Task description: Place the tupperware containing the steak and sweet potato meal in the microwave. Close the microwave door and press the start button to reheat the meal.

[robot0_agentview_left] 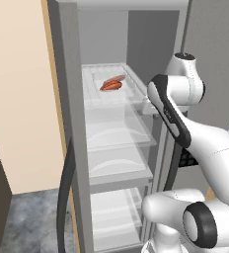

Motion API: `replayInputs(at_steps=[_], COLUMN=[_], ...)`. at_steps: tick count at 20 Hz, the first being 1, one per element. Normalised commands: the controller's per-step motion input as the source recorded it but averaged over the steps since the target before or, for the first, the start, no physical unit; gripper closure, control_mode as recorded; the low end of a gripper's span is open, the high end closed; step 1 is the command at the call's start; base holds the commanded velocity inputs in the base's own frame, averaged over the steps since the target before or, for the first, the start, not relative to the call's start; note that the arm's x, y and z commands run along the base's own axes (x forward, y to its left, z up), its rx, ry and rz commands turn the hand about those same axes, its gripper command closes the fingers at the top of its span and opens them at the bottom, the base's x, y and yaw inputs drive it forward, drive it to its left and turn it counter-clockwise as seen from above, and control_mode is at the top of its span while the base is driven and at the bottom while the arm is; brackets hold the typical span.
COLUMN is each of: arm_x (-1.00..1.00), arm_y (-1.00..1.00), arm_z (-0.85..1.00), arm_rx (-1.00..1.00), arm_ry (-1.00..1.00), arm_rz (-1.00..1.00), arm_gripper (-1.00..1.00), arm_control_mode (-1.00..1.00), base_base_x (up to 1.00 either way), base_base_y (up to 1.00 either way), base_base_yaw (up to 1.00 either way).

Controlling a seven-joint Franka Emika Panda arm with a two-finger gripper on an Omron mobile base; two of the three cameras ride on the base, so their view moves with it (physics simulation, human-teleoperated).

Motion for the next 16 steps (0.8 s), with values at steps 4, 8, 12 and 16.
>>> replayInputs(at_steps=[4, 8, 12, 16], arm_x=[0.00, 0.00, 0.00, -0.01], arm_y=[0.06, 0.05, 0.13, 0.20], arm_z=[0.00, 0.00, 0.17, 0.33], arm_rx=[0.00, 0.02, 0.10, 0.10], arm_ry=[-0.07, -0.11, -0.28, -0.30], arm_rz=[0.00, -0.05, -0.15, -0.14], arm_gripper=[-1.00, -1.00, -1.00, -1.00], arm_control_mode=[-1.00, -1.00, -1.00, -1.00], base_base_x=[0.00, 0.00, 0.00, 0.00], base_base_y=[0.00, 0.00, 0.00, 0.00], base_base_yaw=[0.00, 0.00, 0.00, 0.00])
